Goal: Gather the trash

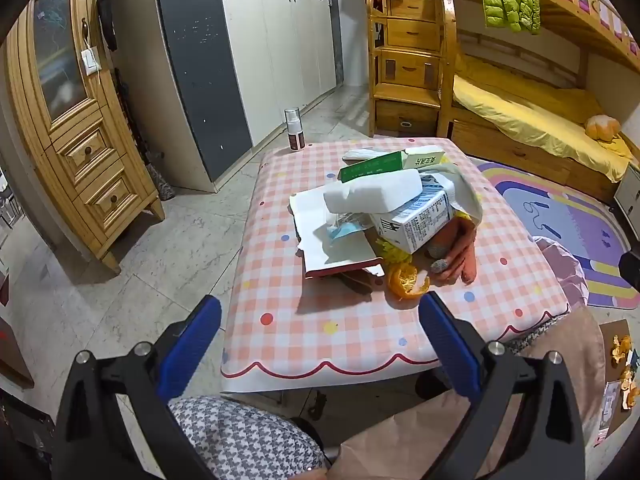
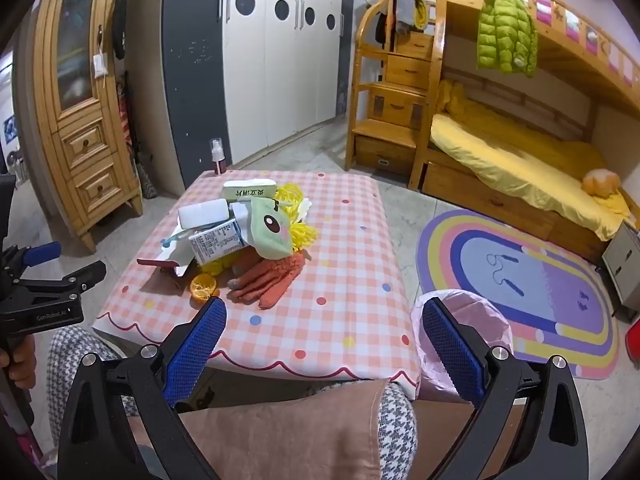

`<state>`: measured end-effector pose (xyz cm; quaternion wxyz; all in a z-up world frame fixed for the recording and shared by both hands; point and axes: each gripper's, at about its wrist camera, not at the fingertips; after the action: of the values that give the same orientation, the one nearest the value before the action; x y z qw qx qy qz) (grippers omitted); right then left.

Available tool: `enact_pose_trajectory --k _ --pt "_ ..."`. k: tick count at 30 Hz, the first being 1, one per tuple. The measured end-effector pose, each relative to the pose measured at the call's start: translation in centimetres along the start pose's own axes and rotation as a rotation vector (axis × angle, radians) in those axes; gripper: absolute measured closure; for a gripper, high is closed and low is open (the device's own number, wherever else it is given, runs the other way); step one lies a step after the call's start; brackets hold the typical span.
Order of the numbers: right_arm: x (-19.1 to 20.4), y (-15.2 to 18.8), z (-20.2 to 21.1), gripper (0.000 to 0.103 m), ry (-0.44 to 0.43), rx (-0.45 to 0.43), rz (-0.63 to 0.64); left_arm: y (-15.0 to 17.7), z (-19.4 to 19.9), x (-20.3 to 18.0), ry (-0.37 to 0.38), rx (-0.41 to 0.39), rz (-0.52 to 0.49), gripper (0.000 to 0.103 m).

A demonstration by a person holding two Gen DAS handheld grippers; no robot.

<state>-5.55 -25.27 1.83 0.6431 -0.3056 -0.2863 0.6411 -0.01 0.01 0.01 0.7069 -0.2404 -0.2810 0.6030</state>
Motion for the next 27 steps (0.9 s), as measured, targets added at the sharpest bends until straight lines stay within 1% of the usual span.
enact_pose_trajectory --k 5,6,12,14,27 --pt "0.03 0.05 -0.13 0.005 -0.001 0.004 -0.003 0.02 -0.04 -0.23 0.006 0.002 -0.003 0.007" --pt "0.03 0.07 -0.15 0.005 0.0 0.005 -0.003 0.02 -0.05 0.33 0.003 0.001 0.001 0.007" --pt "-0.62 0.08 0.14 0.005 0.003 0.005 -0.005 0.03 -0.09 0.37 0.004 0.001 0.008 0.007" --pt "0.19 0.23 -0.29 0.005 0.002 0.009 0.001 0.08 -0.12 0.39 0.005 0.003 0.007 0.007" --pt "0.05 0.21 -0.25 0.005 0.0 0.012 0.001 0.07 -0.16 0.4 0.006 0.005 0.011 0.007"
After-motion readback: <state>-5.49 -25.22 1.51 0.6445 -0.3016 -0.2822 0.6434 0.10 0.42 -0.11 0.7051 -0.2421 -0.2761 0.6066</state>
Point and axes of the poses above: each gripper's, at about its wrist camera, not at the fingertips, and z roughly against the way its jaws point, x to its left, y to its underside, and after that the axes turned 1 degree about x, right-handed
